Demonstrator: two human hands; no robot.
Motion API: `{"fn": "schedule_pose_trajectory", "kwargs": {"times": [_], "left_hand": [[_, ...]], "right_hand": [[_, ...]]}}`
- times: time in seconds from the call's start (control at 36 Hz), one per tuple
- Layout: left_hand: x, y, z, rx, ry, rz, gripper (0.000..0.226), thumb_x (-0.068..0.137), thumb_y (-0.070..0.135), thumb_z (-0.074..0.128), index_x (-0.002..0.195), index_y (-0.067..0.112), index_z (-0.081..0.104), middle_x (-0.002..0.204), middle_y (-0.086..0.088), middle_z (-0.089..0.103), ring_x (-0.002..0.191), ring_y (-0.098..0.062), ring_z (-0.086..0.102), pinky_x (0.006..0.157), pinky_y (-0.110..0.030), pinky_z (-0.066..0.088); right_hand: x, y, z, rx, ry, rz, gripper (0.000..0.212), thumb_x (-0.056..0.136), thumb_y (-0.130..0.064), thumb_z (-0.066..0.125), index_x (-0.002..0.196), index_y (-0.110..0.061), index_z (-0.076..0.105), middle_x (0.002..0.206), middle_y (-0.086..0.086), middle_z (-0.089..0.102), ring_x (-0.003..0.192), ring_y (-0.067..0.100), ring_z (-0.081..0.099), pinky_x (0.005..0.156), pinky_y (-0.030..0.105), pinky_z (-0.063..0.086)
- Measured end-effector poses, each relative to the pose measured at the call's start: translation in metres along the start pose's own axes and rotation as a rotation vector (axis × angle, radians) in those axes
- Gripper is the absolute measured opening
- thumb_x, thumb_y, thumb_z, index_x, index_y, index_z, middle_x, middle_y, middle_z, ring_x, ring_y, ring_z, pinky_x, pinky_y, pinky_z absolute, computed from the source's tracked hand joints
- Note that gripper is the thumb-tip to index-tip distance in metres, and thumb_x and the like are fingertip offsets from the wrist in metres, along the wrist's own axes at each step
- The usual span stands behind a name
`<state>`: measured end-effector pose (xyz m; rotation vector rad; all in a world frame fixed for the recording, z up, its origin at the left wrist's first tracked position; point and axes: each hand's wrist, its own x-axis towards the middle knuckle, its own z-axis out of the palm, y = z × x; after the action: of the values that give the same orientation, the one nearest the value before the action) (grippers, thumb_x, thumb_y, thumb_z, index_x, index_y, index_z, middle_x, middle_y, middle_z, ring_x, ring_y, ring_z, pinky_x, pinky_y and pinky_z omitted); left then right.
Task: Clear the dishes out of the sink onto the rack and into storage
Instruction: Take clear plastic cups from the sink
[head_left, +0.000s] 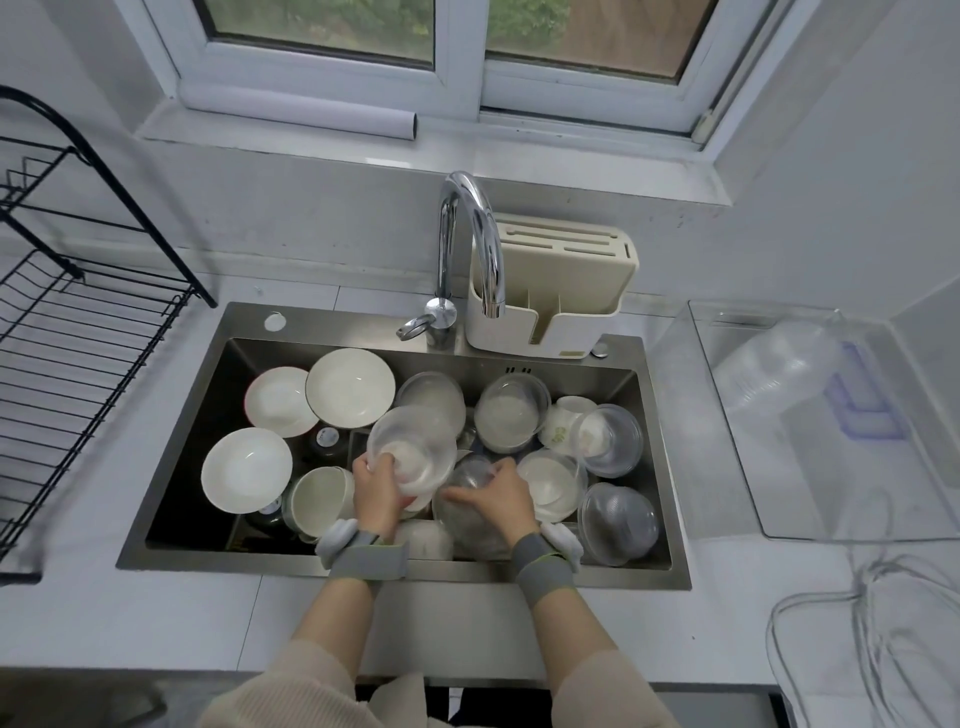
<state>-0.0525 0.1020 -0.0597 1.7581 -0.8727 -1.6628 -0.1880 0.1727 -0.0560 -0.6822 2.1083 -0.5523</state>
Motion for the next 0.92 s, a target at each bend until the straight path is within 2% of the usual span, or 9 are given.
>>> {"fn": "schedule_pose_trajectory", "kwargs": {"times": [0.06,0.17,0.25,0.33,0.47,0.61,0.72,0.83,0.92], "left_hand": [[0.002,0.000,-0.002,0.047,0.009,0.034,0.042,0.101,0.009,0.042,0.138,-0.008,0.034,0.139,-0.028,0.042,0.098,-0.033,0.047,0.082,-0.024,0.047],[0.002,0.003,-0.004,-0.025,0.052,0.023,0.047,0.100,0.021,0.046,0.139,-0.005,0.035,0.136,-0.028,0.046,0.096,-0.027,0.046,0.095,-0.051,0.046],[0.002,0.003,-0.004,0.061,0.084,0.065,0.047,0.098,0.026,0.052,0.136,0.001,0.038,0.128,-0.018,0.047,0.099,-0.022,0.046,0.070,-0.024,0.051],[0.002,0.003,-0.004,0.054,0.119,0.057,0.053,0.092,0.034,0.060,0.134,0.009,0.037,0.122,-0.007,0.047,0.105,-0.024,0.050,0.070,-0.030,0.049],[0.000,0.004,0.001,0.100,0.113,0.052,0.063,0.090,0.042,0.062,0.137,0.010,0.036,0.133,-0.012,0.046,0.118,-0.029,0.049,0.103,-0.045,0.042],[-0.004,0.007,0.008,0.046,0.079,0.075,0.073,0.088,0.055,0.061,0.137,0.008,0.035,0.134,-0.016,0.045,0.118,-0.031,0.050,0.103,-0.048,0.043],[-0.006,0.013,0.010,-0.032,0.017,0.090,0.082,0.084,0.065,0.057,0.142,0.014,0.031,0.137,-0.012,0.044,0.122,-0.027,0.049,0.094,-0.039,0.048],[-0.009,0.010,0.012,-0.060,-0.057,0.147,0.070,0.089,0.066,0.044,0.138,0.016,0.037,0.117,0.000,0.058,0.100,-0.010,0.058,0.074,-0.021,0.047],[-0.010,0.006,0.013,-0.069,-0.071,0.173,0.085,0.077,0.080,0.036,0.134,0.017,0.044,0.110,0.003,0.061,0.106,-0.014,0.059,0.081,-0.026,0.045]], "right_hand": [[0.001,-0.004,-0.006,0.135,0.078,-0.009,0.083,0.059,-0.058,0.083,0.117,-0.009,0.048,0.119,0.007,0.060,0.109,0.024,0.057,0.090,0.032,0.046],[0.002,-0.014,-0.019,0.346,0.248,-0.053,0.066,0.070,-0.059,0.075,0.114,-0.014,0.055,0.099,0.001,0.061,0.095,0.019,0.058,0.085,0.031,0.048],[0.001,-0.024,-0.028,0.474,0.383,-0.140,0.031,0.083,-0.041,0.071,0.099,-0.018,0.058,0.082,-0.010,0.059,0.080,0.011,0.058,0.076,0.026,0.045],[-0.003,-0.037,-0.034,0.508,0.450,-0.281,0.012,0.090,-0.023,0.066,0.086,-0.017,0.056,0.075,-0.007,0.059,0.071,0.008,0.056,0.071,0.032,0.050],[-0.014,-0.054,-0.026,0.203,0.288,-0.556,0.010,0.099,-0.024,0.050,0.096,-0.014,0.048,0.086,-0.002,0.061,0.073,0.008,0.060,0.065,0.031,0.049],[-0.022,-0.062,-0.004,-0.191,0.200,-0.733,0.017,0.100,-0.024,0.043,0.100,-0.008,0.047,0.088,0.016,0.066,0.077,0.037,0.061,0.066,0.044,0.045],[-0.028,-0.061,0.011,-0.261,0.199,-0.778,0.022,0.101,-0.028,0.041,0.101,-0.008,0.051,0.084,0.017,0.066,0.080,0.039,0.059,0.070,0.044,0.041],[-0.031,-0.057,0.021,-0.230,0.129,-0.786,0.021,0.102,-0.027,0.038,0.097,-0.009,0.048,0.084,0.018,0.065,0.078,0.039,0.058,0.071,0.043,0.040],[-0.030,-0.054,0.024,-0.251,0.142,-0.817,0.020,0.102,-0.029,0.038,0.097,-0.011,0.047,0.083,0.015,0.066,0.079,0.038,0.059,0.072,0.039,0.037]]}}
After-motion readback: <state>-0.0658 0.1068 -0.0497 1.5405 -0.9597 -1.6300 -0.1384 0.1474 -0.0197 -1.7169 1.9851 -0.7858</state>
